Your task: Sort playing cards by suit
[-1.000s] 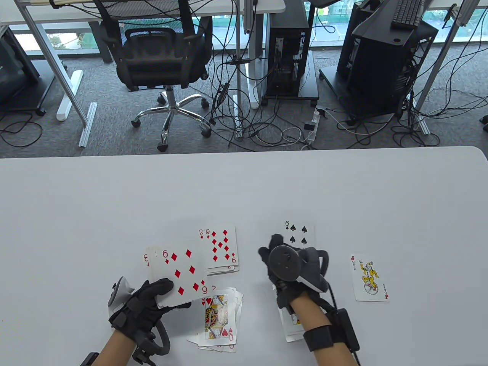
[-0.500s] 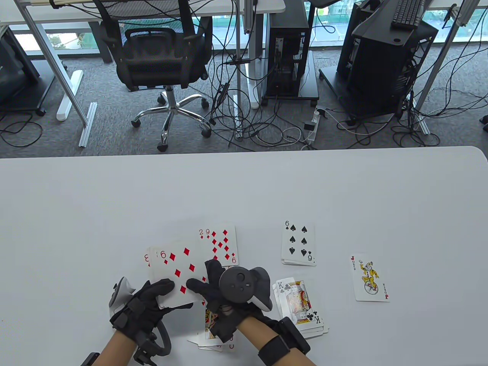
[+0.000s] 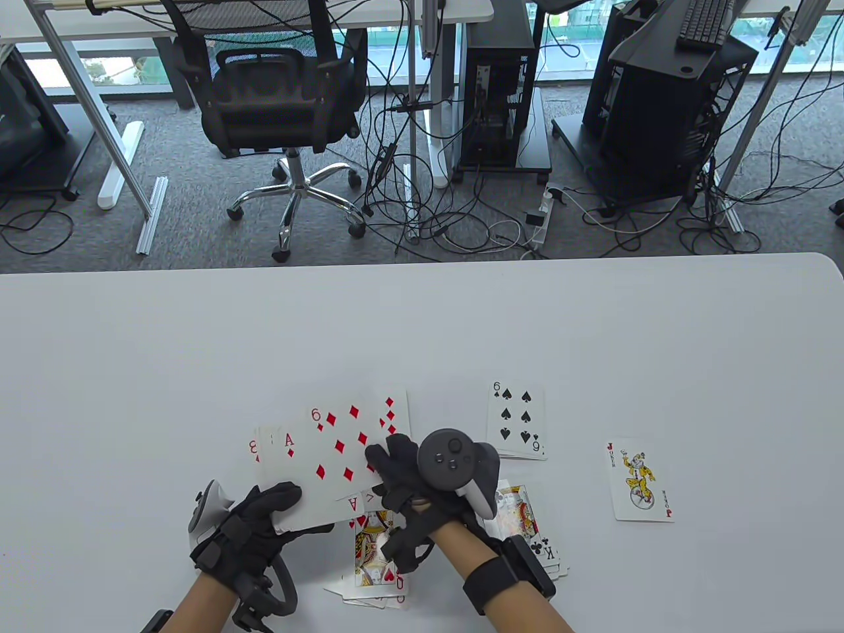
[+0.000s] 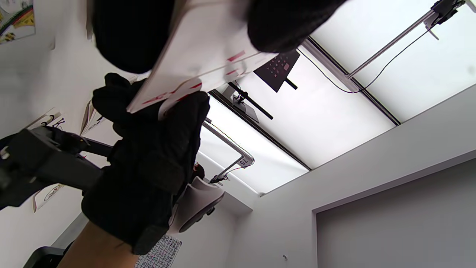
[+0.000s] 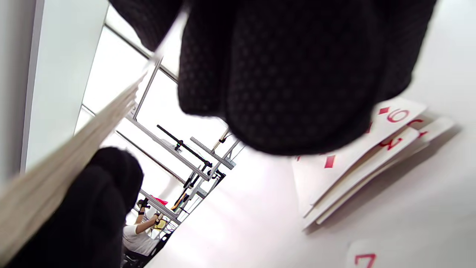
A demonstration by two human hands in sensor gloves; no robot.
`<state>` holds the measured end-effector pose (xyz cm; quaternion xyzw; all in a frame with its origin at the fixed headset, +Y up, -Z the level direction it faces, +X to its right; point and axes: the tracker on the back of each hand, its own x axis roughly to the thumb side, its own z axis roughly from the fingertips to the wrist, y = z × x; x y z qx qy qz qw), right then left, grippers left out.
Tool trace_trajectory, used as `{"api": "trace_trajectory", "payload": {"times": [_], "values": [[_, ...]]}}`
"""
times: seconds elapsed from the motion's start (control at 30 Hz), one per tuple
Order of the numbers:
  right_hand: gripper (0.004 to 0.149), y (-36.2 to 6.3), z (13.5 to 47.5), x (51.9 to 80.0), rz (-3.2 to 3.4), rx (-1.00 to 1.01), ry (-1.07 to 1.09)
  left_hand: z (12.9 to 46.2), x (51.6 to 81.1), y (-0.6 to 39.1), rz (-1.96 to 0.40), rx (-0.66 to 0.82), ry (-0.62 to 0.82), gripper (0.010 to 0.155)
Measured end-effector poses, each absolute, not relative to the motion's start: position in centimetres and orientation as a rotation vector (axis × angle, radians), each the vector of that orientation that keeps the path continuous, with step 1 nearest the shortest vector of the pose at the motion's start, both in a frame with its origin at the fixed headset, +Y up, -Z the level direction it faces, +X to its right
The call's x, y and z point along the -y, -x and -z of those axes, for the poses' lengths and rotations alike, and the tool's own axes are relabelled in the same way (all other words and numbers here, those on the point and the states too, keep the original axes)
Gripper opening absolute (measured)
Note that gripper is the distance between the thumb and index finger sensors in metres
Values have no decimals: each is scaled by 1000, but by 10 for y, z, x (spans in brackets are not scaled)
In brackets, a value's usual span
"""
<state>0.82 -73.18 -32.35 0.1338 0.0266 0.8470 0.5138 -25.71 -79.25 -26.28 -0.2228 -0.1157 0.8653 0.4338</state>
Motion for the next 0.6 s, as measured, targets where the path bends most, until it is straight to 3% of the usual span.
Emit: {"api": "trace_trajectory", "payload": {"times": [0.17, 0.33, 0.6], "values": [[41, -32, 355, 751, -1609, -321, -136, 265, 795, 261, -2176, 265, 538, 58], [41, -38, 366, 763, -1897, -221, 127, 266, 794, 263, -2184, 272, 528, 57], [46, -5, 374, 765, -2481, -241, 99, 265, 794, 263, -2182, 271, 539, 58]]}}
